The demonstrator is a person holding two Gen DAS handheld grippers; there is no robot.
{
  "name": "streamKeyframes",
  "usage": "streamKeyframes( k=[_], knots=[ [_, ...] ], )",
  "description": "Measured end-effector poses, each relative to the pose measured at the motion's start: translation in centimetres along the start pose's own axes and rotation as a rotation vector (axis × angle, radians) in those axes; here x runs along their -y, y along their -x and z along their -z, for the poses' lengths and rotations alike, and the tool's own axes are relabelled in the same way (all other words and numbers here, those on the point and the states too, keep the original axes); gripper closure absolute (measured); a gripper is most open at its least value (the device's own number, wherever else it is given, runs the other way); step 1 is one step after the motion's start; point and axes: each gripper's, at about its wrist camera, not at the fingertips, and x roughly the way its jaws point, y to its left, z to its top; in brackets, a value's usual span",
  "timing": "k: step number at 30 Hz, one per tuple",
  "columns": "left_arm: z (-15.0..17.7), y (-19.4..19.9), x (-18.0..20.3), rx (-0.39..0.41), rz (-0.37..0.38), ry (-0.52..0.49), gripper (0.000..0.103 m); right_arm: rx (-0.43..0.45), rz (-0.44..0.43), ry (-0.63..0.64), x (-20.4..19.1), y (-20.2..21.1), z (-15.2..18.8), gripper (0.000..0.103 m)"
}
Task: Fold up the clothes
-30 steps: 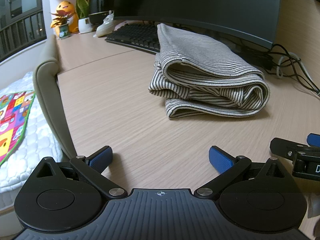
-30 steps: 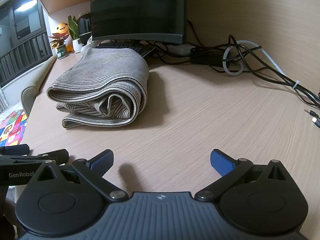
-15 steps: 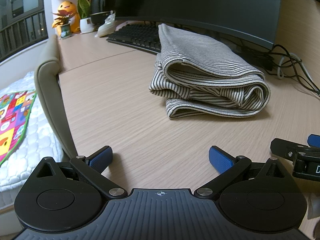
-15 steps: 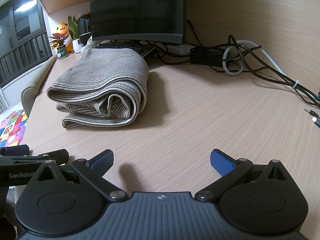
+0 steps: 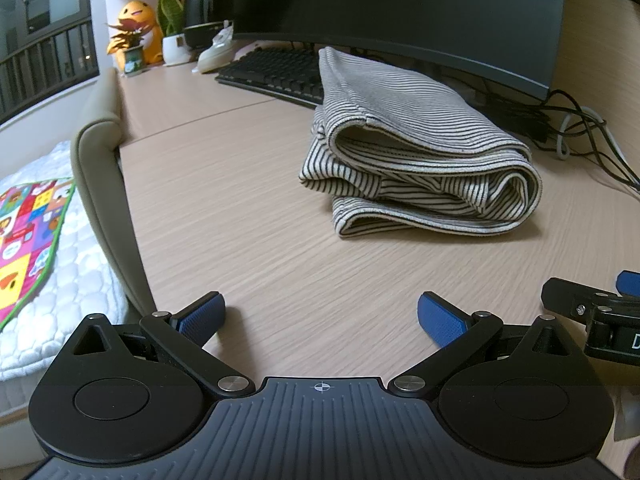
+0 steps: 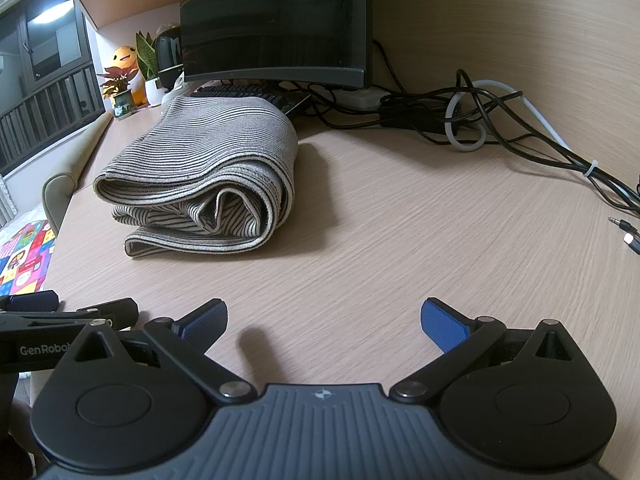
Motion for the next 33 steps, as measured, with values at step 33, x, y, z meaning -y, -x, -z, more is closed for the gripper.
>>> streamKeyframes(
  k=[33],
  knots=[
    [0.06, 0.09, 0.04, 0.006, 0.002, -0.001, 0.000, -0.002, 0.013, 0.005, -0.13, 0.07, 0.11, 0.000]
  ],
)
